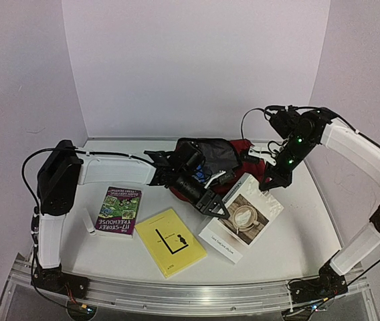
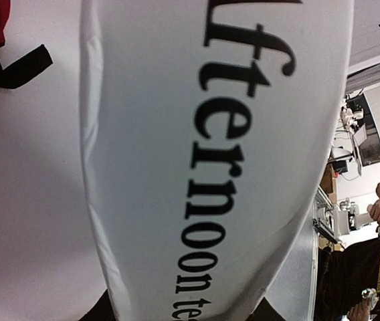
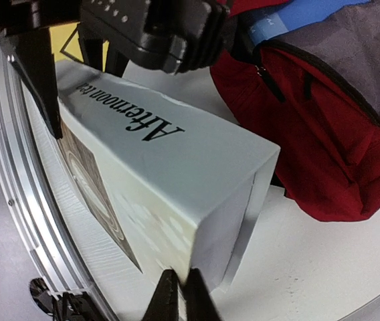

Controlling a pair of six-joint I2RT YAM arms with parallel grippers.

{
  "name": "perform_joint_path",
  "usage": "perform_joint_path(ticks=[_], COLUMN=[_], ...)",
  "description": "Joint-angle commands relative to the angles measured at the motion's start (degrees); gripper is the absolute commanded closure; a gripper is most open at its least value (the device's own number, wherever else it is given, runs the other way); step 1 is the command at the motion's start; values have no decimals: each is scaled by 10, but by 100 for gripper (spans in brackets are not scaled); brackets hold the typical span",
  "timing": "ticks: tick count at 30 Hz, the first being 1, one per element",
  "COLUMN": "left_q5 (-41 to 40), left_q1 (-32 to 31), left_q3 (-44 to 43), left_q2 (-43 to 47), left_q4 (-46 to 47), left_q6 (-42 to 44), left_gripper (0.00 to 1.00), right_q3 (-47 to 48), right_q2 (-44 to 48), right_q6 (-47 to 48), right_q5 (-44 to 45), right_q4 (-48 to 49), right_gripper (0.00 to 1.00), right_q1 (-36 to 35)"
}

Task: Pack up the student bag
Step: Pick up the book from the center of the board, then place the book in the student bag.

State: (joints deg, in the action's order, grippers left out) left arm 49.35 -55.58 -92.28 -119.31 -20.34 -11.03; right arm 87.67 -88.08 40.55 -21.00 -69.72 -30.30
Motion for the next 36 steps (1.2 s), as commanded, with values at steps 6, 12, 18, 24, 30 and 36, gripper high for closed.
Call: perform_joint_path(ticks=[6,12,18,24,30,36], left_q5=[-43,-113,-207,-292,-339,-358], left_q1=[55,121,189,230,237,239], left_q3=[140,213,279,318,365,391], left_q2=[144,255,397,502,559,574], left_q4=[145,156,129,86,77,82], left_q6=[-135,-193,-240,-273,-309,-334], left_gripper=[100,100,100,100,100,100], right_q3=[160,259,305,370,468,512], right_q2=[-21,-105,-214,-345,-467,-555], right_q6=[-159,-256,-313,-343,-355,-363], right_q5=[48,142,163,178,228,255], right_q4=[130,218,265,296,313,316], right_gripper=[22,16,21,24,23,23], right_q1=[5,15,14,-14,-41,-50])
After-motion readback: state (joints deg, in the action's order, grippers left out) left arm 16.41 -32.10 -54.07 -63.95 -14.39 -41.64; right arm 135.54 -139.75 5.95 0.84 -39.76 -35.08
